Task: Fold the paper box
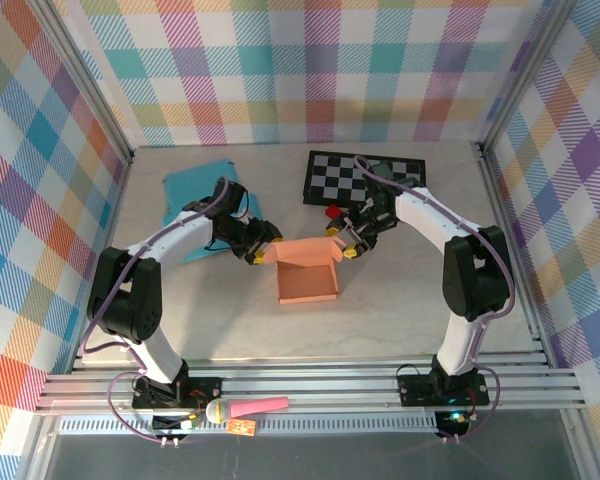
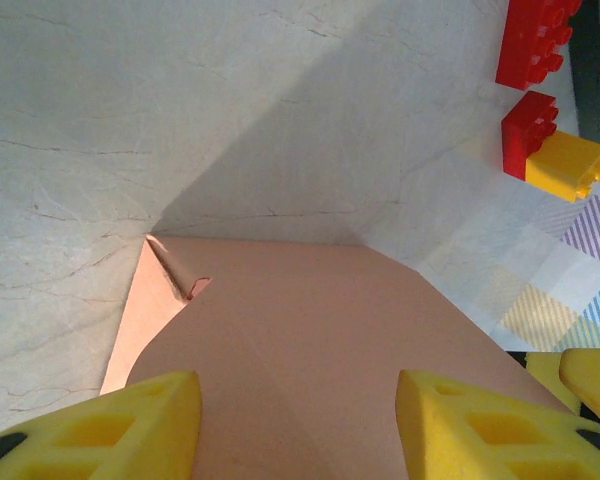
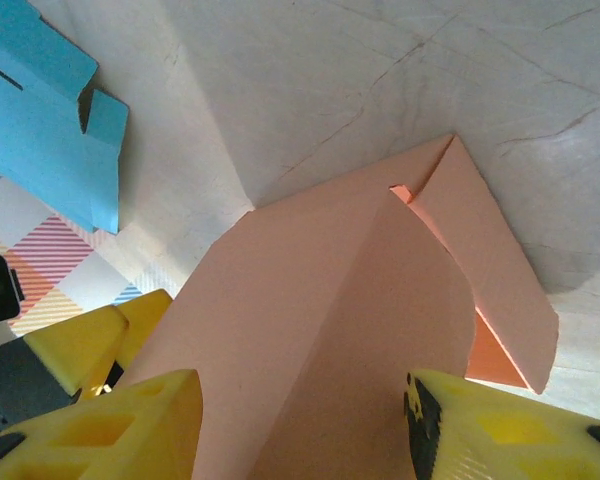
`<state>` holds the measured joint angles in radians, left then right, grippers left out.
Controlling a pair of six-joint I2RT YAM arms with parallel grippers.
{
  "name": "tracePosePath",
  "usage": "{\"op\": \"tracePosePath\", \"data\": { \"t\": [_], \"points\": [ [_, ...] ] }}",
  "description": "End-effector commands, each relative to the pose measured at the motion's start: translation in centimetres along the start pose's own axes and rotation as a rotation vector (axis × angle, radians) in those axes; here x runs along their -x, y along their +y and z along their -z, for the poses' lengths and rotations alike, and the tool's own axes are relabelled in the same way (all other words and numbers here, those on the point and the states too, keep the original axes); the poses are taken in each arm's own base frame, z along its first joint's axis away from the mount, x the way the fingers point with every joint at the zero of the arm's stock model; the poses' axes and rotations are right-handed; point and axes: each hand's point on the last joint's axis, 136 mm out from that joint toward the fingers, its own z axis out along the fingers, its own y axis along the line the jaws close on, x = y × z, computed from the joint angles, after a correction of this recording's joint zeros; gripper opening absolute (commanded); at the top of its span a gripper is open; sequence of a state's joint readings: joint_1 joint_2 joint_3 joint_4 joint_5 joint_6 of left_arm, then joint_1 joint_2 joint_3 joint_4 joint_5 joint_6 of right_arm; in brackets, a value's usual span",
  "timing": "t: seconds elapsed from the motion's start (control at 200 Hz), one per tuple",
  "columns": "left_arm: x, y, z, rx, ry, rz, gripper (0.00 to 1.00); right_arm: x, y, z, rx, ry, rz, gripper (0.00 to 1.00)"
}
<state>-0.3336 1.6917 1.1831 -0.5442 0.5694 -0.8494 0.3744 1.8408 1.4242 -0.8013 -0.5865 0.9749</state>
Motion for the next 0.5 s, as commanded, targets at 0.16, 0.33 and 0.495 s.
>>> {"op": "tracePosePath", "data": {
  "t": [0.16, 0.33, 0.495],
  "points": [
    [-1.1, -1.0, -0.4, -0.032, 0.030, 0.012, 0.53, -1.3, 0.9, 0.2, 0.036, 0.024, 0.001, 0.56],
    [-1.5, -1.3, -0.9, -0.035, 0.037, 0.005, 0.53, -1.5, 1.0, 0.0, 0.041, 0.030, 0.000, 0.56],
    [-1.9, -1.8, -1.2, -0.041, 0.039, -0.001, 0.52, -1.7, 1.2, -0.2, 0.045, 0.037, -0.001, 0.54]
  ]
}}
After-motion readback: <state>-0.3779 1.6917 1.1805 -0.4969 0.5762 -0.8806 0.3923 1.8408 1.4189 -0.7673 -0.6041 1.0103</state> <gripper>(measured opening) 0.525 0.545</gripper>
